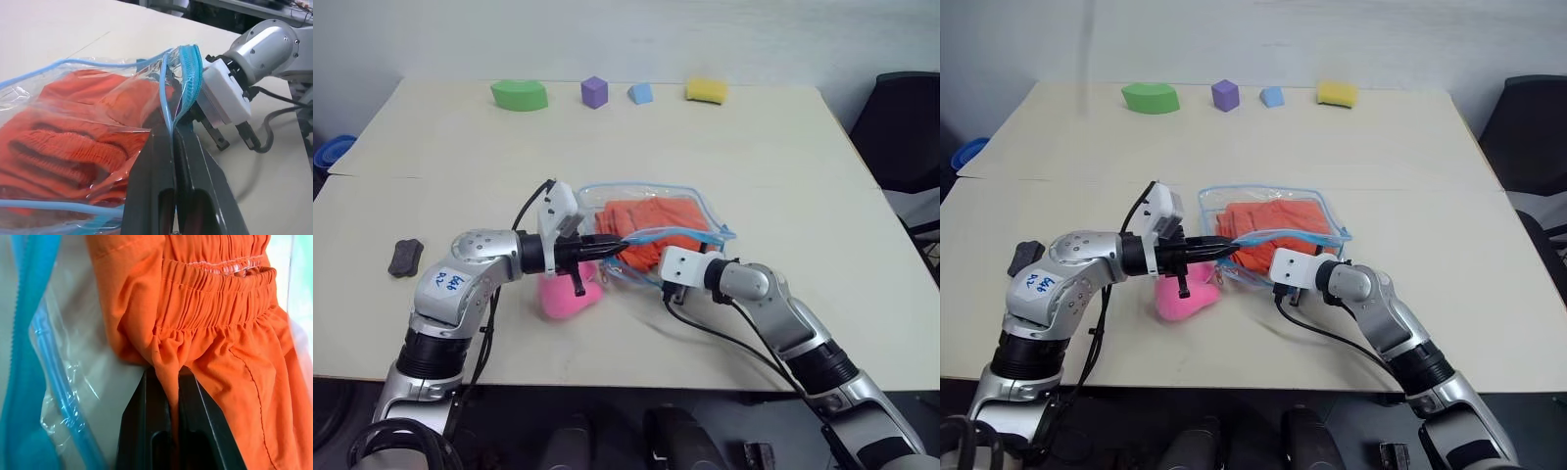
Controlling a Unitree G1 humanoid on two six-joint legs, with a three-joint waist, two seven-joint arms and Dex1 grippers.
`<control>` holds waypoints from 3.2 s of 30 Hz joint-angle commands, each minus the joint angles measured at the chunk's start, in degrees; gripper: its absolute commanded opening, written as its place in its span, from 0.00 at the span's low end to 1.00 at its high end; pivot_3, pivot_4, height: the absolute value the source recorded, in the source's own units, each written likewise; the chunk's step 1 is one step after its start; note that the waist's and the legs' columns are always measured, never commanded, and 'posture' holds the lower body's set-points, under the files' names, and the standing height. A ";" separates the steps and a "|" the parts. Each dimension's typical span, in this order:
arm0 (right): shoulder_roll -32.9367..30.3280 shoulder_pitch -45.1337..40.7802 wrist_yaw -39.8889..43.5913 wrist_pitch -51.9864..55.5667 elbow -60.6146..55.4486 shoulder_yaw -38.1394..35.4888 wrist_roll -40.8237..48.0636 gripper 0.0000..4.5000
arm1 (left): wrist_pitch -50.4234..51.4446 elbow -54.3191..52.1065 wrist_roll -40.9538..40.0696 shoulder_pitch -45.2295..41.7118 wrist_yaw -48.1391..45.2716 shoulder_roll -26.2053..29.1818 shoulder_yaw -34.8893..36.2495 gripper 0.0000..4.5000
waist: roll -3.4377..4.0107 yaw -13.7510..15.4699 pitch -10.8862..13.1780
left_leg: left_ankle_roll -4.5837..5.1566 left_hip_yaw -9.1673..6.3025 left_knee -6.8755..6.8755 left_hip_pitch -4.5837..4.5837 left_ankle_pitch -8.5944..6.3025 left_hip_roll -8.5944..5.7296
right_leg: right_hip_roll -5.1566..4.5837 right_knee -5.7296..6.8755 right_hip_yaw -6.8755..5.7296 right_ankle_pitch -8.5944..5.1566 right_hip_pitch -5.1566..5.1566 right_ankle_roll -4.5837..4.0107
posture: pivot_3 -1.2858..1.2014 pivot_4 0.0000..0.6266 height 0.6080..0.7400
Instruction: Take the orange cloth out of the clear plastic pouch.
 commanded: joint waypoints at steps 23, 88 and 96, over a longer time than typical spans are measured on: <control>-10.90 6.15 16.08 -17.11 -8.84 -0.36 1.92 0.01 | -0.67 -0.97 0.15 -2.95 -1.53 -7.24 -6.71 0.00 | -0.03 0.40 -0.01 | -0.05 0.06 -0.01 0.03 0.03 0.03 | 0.07 -0.02 0.09 0.00 0.00 0.00 | 0.52 0.24 1.00; -27.09 29.21 22.93 25.27 -7.27 -53.84 45.64 1.00 | 0.02 -5.74 -9.14 14.18 -6.06 13.58 21.56 0.77 | 0.09 1.12 0.06 | 0.34 0.10 -0.10 0.07 -0.19 0.04 | 0.08 -0.06 0.18 0.00 0.03 0.00 | 0.52 0.24 1.00; -35.19 37.26 34.18 27.39 4.51 -66.57 46.68 1.00 | -9.53 11.20 -4.53 24.05 -20.72 30.52 32.31 0.82 | 0.10 0.81 0.06 | 0.41 0.13 -0.26 0.25 -0.23 0.03 | 0.06 -0.24 0.20 -0.01 0.16 -0.02 | 0.52 0.24 1.00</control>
